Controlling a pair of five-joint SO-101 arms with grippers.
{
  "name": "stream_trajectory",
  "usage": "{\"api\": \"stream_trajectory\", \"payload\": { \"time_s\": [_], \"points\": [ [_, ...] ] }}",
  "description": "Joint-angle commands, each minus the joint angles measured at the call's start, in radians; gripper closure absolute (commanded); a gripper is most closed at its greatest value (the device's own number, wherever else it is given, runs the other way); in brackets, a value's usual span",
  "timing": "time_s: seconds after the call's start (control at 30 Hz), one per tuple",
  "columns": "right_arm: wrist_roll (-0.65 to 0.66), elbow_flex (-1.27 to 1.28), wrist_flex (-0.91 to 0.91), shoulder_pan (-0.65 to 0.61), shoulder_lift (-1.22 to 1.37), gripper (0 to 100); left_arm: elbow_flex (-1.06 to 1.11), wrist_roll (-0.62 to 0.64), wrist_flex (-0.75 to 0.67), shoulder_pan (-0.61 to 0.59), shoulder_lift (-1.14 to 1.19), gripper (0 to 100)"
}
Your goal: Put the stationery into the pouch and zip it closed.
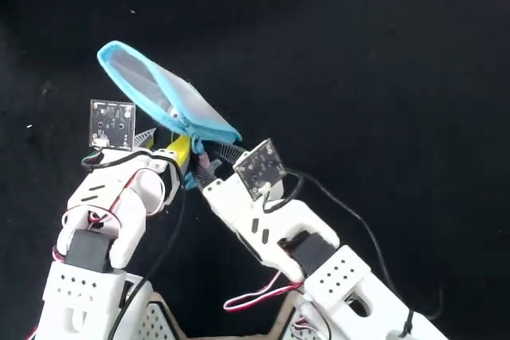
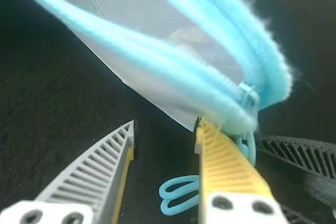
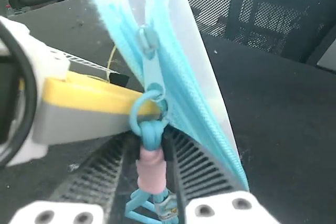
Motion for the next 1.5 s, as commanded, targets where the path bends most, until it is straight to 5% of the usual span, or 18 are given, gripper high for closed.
{"api": "stream_trajectory", "payload": {
  "time_s": [0.0,0.37,0.7,0.87,1.47],
  "points": [
    [0.015,-0.016,-0.021,0.021,-0.039,98.7,-0.013,-0.011,-0.011,0.015,-0.003,80],
    [0.018,-0.018,0.006,0.035,-0.045,98.7,-0.013,-0.011,-0.011,0.008,-0.003,80],
    [0.198,-0.417,0.592,0.086,-0.041,98.8,-0.022,-0.015,-0.018,0.008,-0.003,80],
    [0.27,-0.616,0.729,0.091,-0.036,98.8,-0.016,-0.015,-0.015,0.008,-0.003,80],
    [0.534,-0.961,0.674,0.086,0.294,98.8,-0.027,-0.009,-0.051,0.004,-0.005,80]
  ]
}}
